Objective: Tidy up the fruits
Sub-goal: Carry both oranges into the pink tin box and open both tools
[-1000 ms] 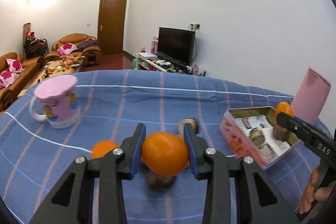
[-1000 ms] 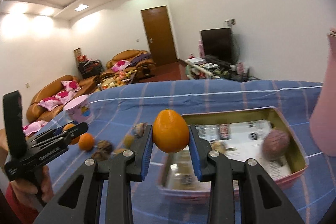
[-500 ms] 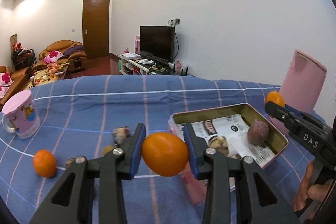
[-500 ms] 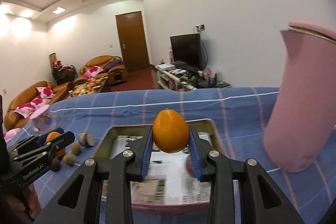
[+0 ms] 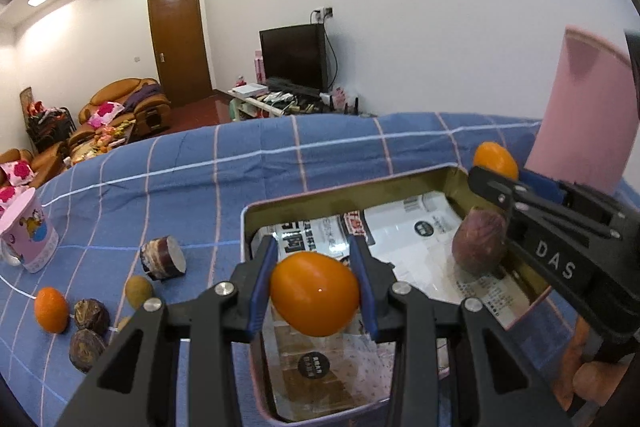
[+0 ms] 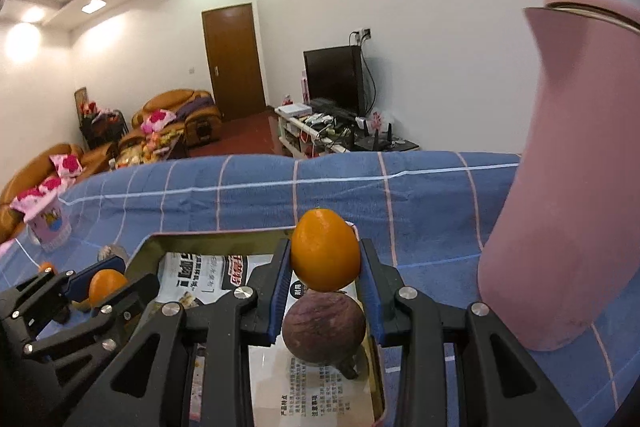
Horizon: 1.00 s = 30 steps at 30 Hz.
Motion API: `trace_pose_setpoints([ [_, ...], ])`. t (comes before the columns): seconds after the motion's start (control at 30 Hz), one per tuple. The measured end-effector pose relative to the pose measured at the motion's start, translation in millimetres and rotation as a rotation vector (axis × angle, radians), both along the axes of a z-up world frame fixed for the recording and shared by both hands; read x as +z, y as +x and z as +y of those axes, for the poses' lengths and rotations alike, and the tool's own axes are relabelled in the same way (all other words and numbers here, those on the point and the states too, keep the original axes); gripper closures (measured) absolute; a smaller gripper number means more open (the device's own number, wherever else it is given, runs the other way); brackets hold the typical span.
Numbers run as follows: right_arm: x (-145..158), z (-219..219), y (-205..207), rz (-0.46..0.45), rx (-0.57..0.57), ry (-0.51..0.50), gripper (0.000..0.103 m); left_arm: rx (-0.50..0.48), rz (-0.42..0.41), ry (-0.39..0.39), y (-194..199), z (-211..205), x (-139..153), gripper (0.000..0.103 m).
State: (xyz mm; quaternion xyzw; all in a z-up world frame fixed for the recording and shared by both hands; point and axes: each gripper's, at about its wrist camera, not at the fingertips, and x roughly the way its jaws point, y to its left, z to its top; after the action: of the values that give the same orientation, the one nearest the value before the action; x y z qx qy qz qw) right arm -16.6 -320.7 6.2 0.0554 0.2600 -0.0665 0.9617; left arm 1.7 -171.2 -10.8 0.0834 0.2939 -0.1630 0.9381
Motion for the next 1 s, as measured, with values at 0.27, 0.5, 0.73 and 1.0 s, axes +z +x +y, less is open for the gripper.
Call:
trace_pose_setpoints([
  [0.27,-8,-1,14,0.049,0.043,0.037,0.068,0.033,0.013,0.082,3,-12,-4,0.064],
  [0.5,-9,-4,14,0.048,0.066,0.086,0.067,0.036,0.032,0.082,6,-12,-6,0.064],
  [0.73,-9,-7,12,0.027,0.096,0.149,0.065,0.039,0.037,0.076,8,-12,-6,0.061],
  [1.0,4,-3,-4,-0.082,0.075,0.14,0.041,0.039,-0.028,0.066,-3,-10,0,0.023],
])
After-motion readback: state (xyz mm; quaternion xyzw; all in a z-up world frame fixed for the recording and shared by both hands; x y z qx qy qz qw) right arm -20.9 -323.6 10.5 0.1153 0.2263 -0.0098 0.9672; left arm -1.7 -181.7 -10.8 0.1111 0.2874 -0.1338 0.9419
